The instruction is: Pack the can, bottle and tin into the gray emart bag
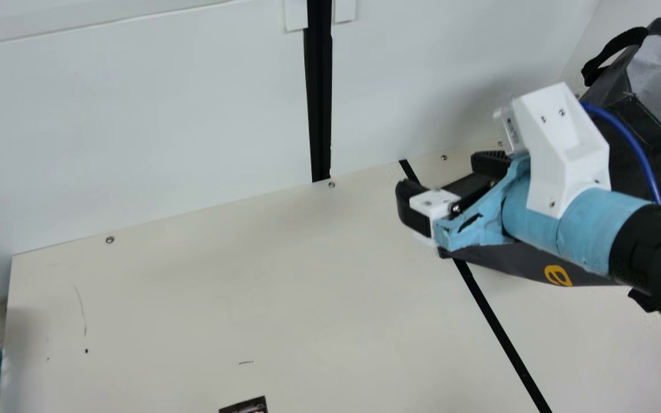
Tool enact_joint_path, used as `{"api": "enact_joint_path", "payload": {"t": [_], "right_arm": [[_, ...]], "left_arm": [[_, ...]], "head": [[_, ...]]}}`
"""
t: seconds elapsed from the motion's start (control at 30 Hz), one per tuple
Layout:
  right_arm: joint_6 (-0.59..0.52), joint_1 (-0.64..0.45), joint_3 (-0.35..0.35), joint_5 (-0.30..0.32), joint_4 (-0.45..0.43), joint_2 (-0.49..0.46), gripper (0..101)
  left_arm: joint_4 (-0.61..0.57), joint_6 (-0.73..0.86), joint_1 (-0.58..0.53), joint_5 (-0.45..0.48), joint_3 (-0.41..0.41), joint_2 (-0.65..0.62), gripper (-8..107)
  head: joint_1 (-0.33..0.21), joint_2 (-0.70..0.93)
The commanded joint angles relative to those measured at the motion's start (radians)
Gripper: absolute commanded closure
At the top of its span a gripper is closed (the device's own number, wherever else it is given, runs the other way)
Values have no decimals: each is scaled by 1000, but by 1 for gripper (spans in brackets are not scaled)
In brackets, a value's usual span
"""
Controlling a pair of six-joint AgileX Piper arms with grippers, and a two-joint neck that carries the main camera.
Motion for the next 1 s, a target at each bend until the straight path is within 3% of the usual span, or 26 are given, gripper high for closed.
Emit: {"api": "enact_joint_path", "payload": {"t": [0.0,0.63,0.97], "right_arm": [[5,4,29,-1,5,-14,10],[-6,21,226,-16,53,-118,10],[-5,20,233,-21,54,-122,10]], "left_arm": [[0,0,0,0,0,0,9],[0,0,0,0,0,0,9],[0,0,0,0,0,0,9]], "head": [[-23,-1],[-23,-1],[-23,-1]]}}
